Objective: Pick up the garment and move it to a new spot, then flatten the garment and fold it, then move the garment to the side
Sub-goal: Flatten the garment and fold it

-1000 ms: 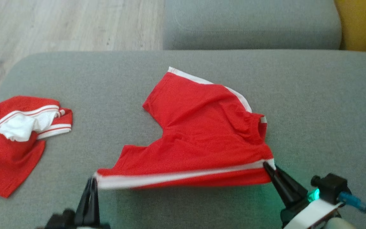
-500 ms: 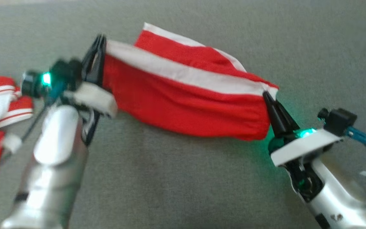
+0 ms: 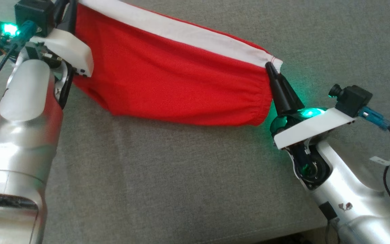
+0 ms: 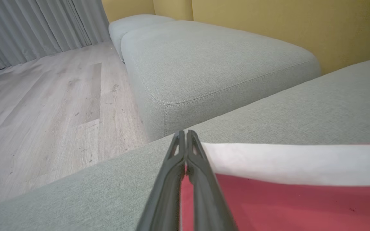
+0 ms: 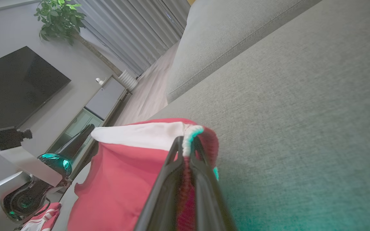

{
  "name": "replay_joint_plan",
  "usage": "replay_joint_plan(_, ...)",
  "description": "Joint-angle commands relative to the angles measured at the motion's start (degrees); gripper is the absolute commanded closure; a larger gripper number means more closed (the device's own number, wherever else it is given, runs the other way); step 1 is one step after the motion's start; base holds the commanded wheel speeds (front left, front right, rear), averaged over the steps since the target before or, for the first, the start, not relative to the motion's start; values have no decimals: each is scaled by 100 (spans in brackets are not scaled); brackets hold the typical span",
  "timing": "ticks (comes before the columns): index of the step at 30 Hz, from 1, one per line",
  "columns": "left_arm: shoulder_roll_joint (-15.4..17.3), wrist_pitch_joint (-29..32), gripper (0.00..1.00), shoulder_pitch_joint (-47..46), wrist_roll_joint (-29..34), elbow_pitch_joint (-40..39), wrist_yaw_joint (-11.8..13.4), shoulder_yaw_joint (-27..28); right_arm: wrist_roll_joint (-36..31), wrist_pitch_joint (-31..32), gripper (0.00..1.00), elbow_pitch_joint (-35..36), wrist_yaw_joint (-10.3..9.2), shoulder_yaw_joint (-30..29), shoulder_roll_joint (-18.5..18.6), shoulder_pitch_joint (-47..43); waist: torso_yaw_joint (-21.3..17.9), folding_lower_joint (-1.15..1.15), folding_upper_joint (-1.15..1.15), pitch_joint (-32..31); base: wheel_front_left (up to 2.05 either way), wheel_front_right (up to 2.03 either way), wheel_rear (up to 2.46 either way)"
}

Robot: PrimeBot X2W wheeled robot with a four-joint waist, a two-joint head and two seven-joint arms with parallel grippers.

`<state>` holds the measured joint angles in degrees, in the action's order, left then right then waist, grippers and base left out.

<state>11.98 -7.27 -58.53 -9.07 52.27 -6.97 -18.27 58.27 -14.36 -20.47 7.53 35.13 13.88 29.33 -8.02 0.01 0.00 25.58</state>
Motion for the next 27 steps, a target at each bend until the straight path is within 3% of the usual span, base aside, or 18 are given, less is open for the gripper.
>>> replay_joint_plan(1, 254, -134, 100, -271, -3, -63, 100, 178, -100, -61, 100, 177, -4, -50, -76, 3, -57, -1, 0, 53, 0, 0, 0)
replay_joint_plan(5, 211, -248, 100, -355, 68, 243, 140, 64, -235, -62, 100, 151, -4, -116, -160, -36, -51, -1, 0, 60, 0, 0, 0)
replay_joint_plan(6, 195, -284, 64, -357, 63, 312, 151, 56, -253, -62, 69, 129, -4, -108, -178, -42, -46, -1, 0, 59, 0, 0, 0)
replay_joint_plan(7, 177, -327, 11, -356, 34, 380, 174, 74, -283, -62, 15, 97, -4, -108, -186, -43, -40, -1, 0, 56, 0, 0, 0)
replay_joint_plan(8, 159, -377, 0, -350, 14, 438, 197, 84, -340, -62, 0, 64, -4, -108, -184, -36, -30, -1, 0, 45, 0, 0, 0)
replay_joint_plan(18, -63, -745, 0, 182, -345, 666, 243, 291, -1313, -63, 0, -161, -4, -956, -214, -554, 104, -1, 0, -274, 0, 0, 0)
replay_joint_plan(22, -203, -768, 0, 578, -540, 532, 252, 447, -2366, -63, 0, -4, -4, -1829, -289, -818, 125, -1, 0, -371, 0, 0, 0)
replay_joint_plan(27, -328, -771, 0, 1003, -668, 298, 204, 565, -3700, -63, 0, 310, -4, -2835, -640, -1118, 134, -1, 0, -400, 0, 0, 0)
